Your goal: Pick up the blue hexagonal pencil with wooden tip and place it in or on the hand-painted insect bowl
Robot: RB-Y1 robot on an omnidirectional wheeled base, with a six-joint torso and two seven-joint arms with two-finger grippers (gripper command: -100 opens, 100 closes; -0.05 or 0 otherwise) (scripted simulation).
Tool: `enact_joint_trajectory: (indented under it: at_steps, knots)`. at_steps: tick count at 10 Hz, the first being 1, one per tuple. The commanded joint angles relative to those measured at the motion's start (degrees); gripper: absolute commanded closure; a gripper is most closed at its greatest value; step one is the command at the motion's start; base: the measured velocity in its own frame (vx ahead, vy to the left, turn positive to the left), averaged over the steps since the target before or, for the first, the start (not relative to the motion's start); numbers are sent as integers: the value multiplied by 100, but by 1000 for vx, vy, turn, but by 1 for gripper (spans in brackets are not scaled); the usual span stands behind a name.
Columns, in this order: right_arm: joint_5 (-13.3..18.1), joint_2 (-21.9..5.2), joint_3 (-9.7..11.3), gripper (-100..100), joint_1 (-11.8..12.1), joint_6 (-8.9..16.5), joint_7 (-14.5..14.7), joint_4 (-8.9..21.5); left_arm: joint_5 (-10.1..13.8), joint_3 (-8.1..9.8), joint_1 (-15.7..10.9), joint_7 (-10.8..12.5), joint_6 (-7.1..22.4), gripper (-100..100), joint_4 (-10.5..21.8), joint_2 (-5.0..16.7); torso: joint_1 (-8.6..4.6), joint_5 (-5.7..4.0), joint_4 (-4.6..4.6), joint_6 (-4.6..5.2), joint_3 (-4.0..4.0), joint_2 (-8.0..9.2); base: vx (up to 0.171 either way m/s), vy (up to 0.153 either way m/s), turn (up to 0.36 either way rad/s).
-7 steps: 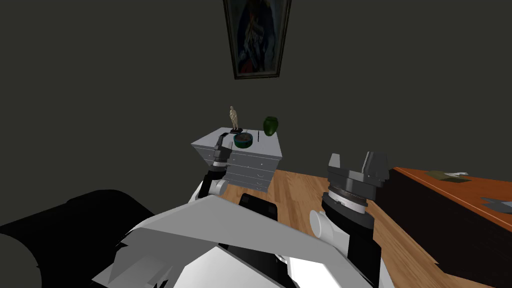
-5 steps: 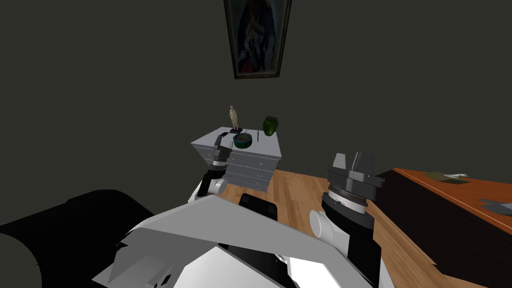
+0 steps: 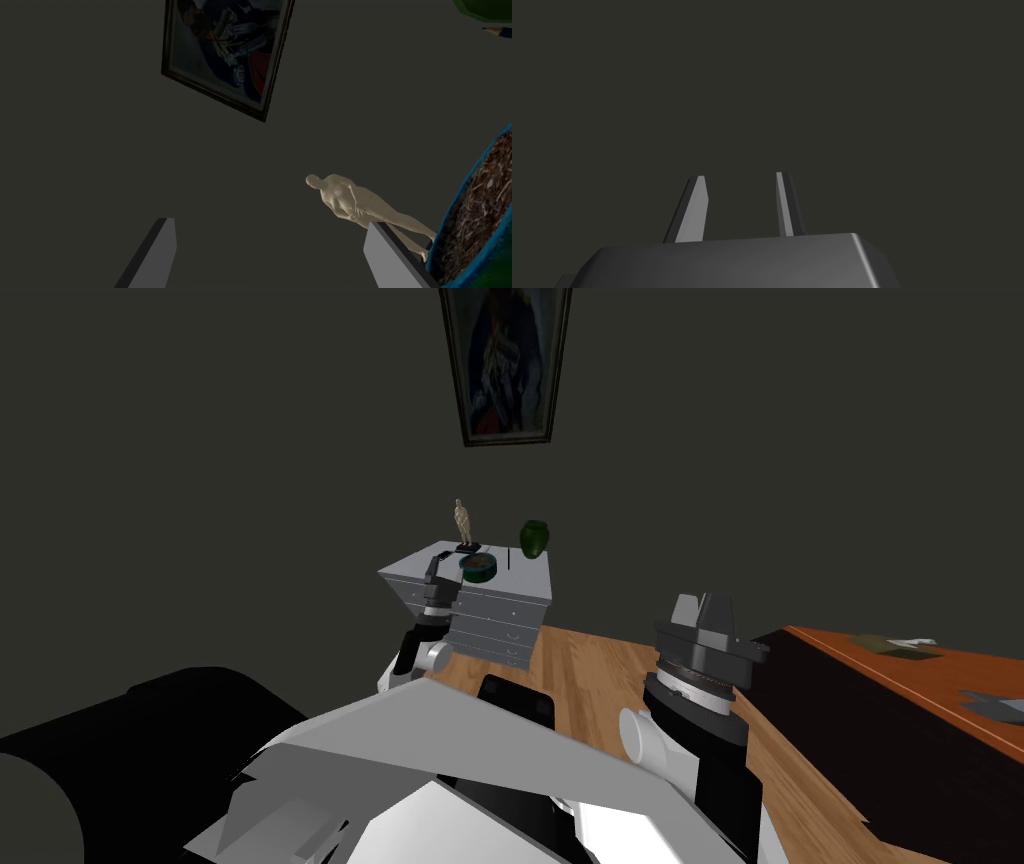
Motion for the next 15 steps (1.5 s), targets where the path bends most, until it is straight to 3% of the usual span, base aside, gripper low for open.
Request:
enact_joint_trajectory:
  at_steps: [1,4,11,15]
  knots:
    - [0,0,0,0,0,0,0,0,286,55,-109,-33,1,-100,63,91,0,0,0,0,0,0,-7,-83,27]
    - [0,0,0,0,0,0,0,0,680,101,-209,-68,-4,-100,118,169,-1,1,0,0,-1,-2,1,-85,26]
    - [0,0,0,0,0,0,0,0,1921,329,-717,-236,-73,-100,415,521,-16,-4,-1,0,-3,-6,0,-128,34]
    - [0,0,0,0,0,0,0,0,2568,397,-870,-283,-106,-100,511,623,-1,1,-2,0,-5,-8,4,-93,29]
